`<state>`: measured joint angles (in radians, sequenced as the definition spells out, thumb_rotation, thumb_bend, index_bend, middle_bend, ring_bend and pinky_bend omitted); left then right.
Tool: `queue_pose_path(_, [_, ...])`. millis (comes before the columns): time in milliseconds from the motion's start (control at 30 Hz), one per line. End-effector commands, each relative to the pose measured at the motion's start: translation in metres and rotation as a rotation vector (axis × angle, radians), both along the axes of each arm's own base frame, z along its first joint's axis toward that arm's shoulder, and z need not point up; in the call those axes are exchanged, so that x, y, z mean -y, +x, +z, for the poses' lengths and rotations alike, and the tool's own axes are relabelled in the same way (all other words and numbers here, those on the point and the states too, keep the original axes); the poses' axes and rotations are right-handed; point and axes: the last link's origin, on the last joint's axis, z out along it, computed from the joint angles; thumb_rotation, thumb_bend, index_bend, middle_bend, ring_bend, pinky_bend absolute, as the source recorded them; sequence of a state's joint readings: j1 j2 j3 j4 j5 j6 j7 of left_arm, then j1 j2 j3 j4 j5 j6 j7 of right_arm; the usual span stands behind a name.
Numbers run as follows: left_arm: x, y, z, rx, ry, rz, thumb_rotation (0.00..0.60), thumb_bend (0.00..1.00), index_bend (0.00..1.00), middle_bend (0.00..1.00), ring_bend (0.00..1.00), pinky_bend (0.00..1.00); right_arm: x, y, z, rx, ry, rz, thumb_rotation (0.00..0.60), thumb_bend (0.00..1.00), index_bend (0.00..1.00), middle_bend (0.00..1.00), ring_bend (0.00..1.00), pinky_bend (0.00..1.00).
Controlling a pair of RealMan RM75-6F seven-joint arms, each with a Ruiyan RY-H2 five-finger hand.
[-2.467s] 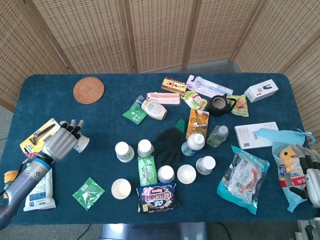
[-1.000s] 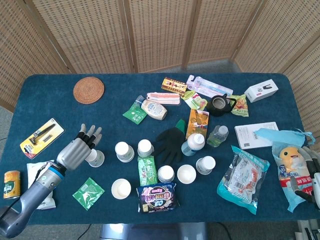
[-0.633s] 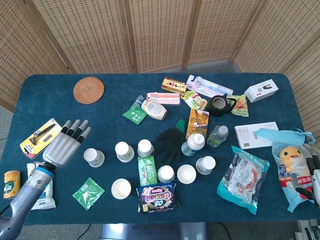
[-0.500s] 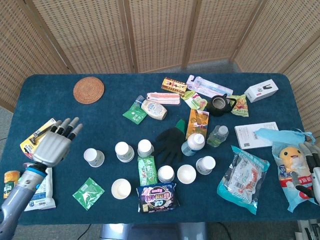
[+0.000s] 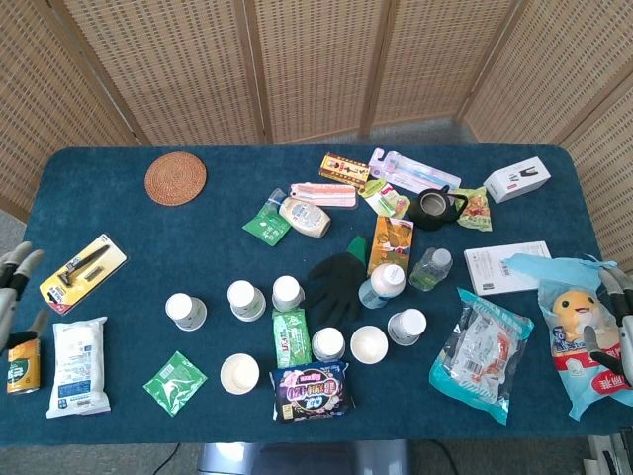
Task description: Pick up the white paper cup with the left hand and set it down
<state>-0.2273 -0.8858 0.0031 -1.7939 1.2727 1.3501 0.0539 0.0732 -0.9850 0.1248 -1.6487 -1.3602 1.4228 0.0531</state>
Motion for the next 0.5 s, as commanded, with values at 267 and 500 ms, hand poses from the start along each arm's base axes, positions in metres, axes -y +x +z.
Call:
queue_pose_path(267, [0.036, -0.035, 0.033, 0.073, 0.125, 0.086, 0.600, 0.46, 0.00, 0.00, 0.00, 0.13, 0.002, 0.004, -0.005, 0.006, 0.019, 0.003, 0.600, 0.50, 0.00, 0.00, 0.00, 0.00])
queue_pose_path(500, [0.033, -0.040, 0.028, 0.089, 0.110, 0.093, 0.600, 0.46, 0.00, 0.00, 0.00, 0.13, 0.001, 0.006, -0.008, 0.001, 0.022, 0.000, 0.600, 0.50, 0.00, 0.00, 0.00, 0.00])
